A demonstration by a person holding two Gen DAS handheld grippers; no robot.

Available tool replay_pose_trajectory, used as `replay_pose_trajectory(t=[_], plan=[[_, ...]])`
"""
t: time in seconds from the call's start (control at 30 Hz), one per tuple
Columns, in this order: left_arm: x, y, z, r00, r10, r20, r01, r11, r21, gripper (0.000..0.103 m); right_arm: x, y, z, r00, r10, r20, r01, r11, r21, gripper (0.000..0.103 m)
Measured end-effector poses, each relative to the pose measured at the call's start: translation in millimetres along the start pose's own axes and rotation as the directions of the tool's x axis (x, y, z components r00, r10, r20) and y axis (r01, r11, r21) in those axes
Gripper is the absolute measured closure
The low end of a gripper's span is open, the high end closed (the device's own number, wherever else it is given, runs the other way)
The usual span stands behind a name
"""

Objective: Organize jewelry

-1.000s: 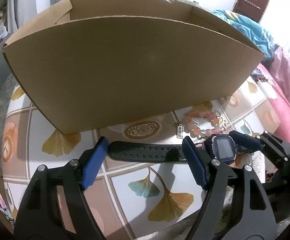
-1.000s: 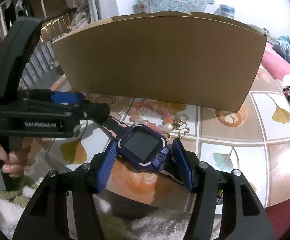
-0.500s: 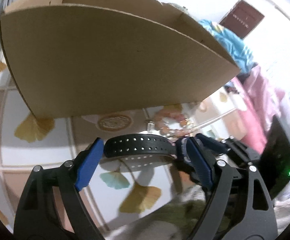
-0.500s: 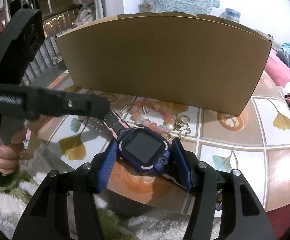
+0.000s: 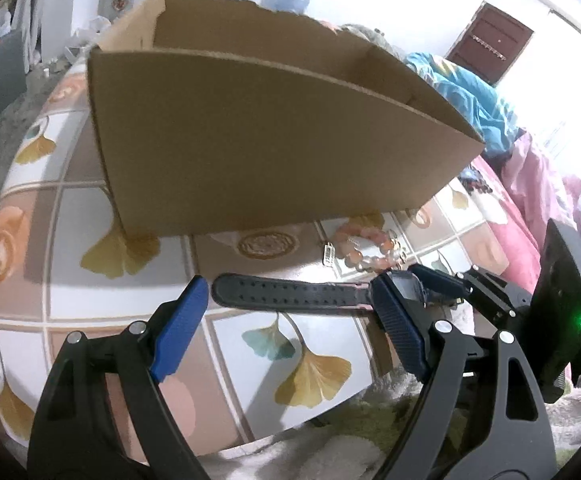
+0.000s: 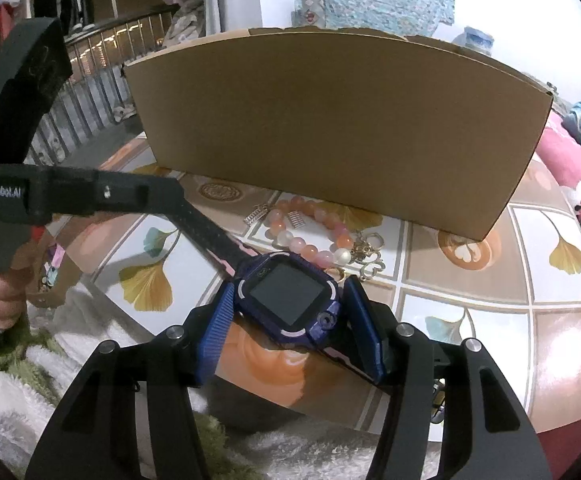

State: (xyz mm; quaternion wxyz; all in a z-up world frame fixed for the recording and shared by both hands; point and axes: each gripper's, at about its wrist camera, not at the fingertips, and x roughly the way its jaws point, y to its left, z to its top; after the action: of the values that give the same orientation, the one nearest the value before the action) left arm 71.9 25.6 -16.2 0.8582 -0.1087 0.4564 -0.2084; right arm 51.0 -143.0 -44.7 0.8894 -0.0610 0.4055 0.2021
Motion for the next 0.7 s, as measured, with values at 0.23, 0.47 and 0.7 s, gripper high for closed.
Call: replay_pose_trajectory(t=[0.23,0.47,0.7], plan=[[19.4,-2.5,6.7,0.997,0.057,-0.043,-0.056,0.998,0.026,0.023,-0.2,-2.8,-0.6,1.0,0.015,0.007,-0.015,1.0,0.005,0.048],[25.6,-8.9,7.2,0.995,-0.072,-0.068,0.072,0.997,-0.007,0.026,-3.0,-6.0,-3.3,0.999,0.045,0.016,-0.045,0.999,0.009,0.048],[31.0,-10.4,5.8,0.994,-0.093,-0.054,0.091,0.995,-0.041,0.05,-6.0,-7.7,-5.6,0.998,0.06,0.021,-0.06,0.998,0.002,0.048]])
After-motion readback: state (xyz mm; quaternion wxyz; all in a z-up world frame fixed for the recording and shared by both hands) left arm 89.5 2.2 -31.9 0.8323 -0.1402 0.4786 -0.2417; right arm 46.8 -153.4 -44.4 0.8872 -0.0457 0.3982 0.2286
